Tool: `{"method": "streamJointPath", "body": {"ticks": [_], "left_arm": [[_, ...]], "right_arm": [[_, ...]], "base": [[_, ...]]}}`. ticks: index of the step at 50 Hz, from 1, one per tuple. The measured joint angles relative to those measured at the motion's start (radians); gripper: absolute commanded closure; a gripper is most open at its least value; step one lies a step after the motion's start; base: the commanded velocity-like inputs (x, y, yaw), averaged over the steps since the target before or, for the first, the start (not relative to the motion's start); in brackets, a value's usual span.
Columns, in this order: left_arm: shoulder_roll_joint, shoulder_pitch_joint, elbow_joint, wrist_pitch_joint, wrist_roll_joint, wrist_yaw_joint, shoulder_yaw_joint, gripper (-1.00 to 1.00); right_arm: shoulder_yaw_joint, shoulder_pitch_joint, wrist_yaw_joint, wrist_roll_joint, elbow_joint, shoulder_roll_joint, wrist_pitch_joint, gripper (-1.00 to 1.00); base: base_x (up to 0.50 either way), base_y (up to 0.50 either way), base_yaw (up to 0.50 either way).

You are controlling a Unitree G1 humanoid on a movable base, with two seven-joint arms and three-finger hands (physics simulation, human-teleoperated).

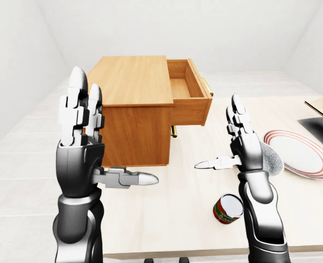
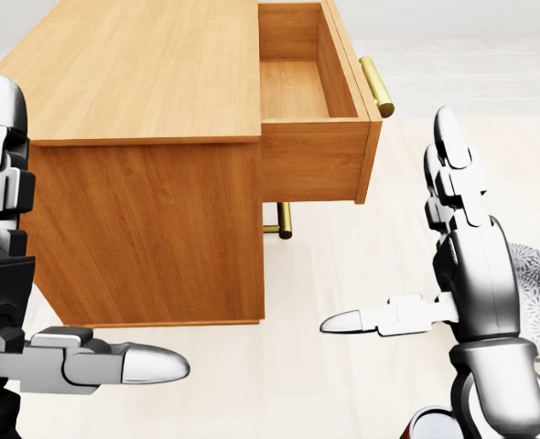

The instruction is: Close the top drawer of the cabinet.

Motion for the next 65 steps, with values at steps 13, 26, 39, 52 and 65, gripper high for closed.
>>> {"method": "streamJointPath", "body": {"ticks": [13, 26, 39, 52, 65], "left_arm": [[-0.002, 0.012, 0.001, 0.000, 0.004, 0.003, -0.011, -1.00], [-0.003, 0.023, -0.003, 0.000, 0.005, 0.002, -0.018, -1.00], [-0.008, 0.037, -0.014, 0.000, 0.020, 0.021, -0.019, -1.00], [-0.011, 0.043, -0.022, 0.000, 0.024, 0.035, -0.017, -1.00], [-0.012, 0.050, -0.028, 0.000, 0.024, 0.041, -0.018, -1.00]], "right_arm": [[-0.014, -0.055, -0.009, 0.000, 0.066, -0.013, 0.000, -1.00], [-0.011, -0.079, -0.020, -0.009, 0.102, -0.020, 0.000, -1.00], [0.006, -0.146, -0.042, -0.039, 0.251, -0.025, 0.000, -1.00], [0.015, -0.229, -0.055, -0.053, 0.342, -0.029, 0.000, -1.00], [0.024, -0.331, -0.067, -0.060, 0.461, -0.033, 0.000, -1.00]], "base": [[0.00, 0.00, 0.00], [0.00, 0.00, 0.00], [0.00, 0.00, 0.00], [0.00, 0.00, 0.00], [0.00, 0.00, 0.00]]}}
